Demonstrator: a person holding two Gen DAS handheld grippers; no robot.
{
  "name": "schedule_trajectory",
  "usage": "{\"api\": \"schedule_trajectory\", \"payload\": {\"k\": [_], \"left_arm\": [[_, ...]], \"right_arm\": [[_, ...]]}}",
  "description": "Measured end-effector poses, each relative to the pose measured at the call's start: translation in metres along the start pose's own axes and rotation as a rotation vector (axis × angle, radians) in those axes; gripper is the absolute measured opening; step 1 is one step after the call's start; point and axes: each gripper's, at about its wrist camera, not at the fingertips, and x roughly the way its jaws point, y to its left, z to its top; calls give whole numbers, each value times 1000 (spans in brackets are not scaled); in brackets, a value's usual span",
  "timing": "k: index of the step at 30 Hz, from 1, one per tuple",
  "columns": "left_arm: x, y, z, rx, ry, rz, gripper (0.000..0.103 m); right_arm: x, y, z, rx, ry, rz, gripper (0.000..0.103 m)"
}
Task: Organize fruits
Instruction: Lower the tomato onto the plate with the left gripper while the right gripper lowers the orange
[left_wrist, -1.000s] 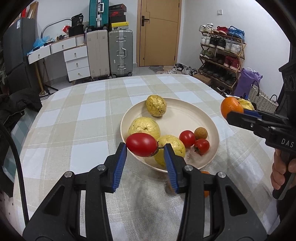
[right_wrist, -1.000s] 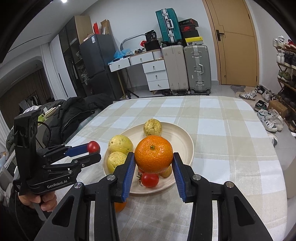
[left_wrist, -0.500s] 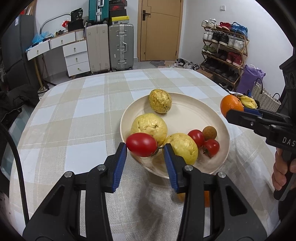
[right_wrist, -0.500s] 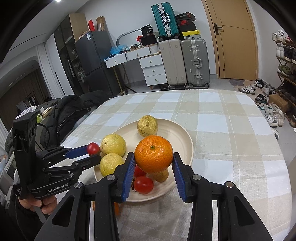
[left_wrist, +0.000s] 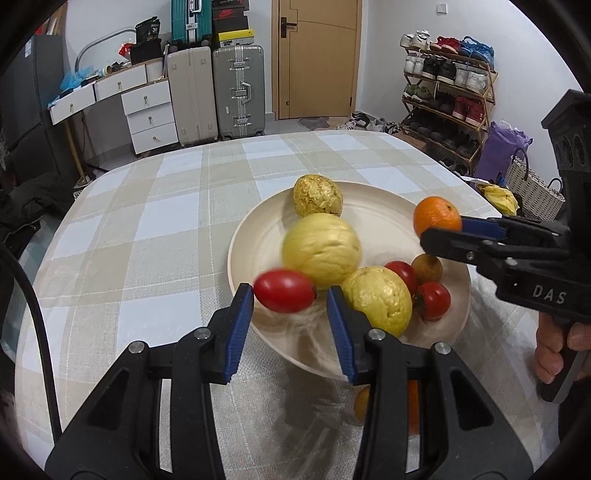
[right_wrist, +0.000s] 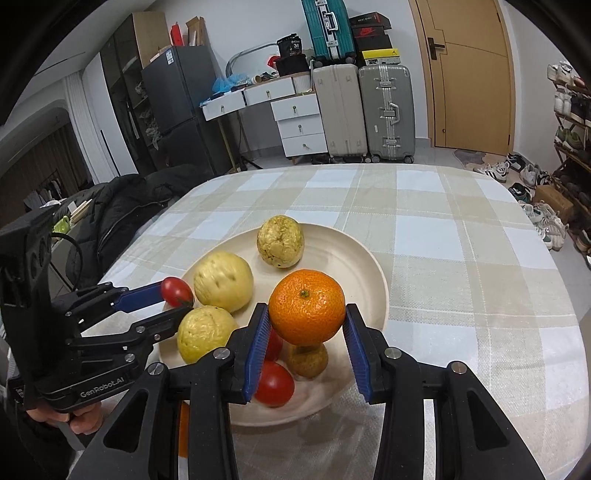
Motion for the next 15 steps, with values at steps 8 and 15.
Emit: {"api": "schedule_trajectory", "payload": {"k": [8, 15], "left_arm": [[-1, -1, -1, -10, -2, 3, 39], [-17, 3, -9, -52, -12, 36, 66]], "right_arm": [[12, -3, -3, 36, 36, 15, 41], [-9, 3, -13, 21, -8, -14, 64]]}}
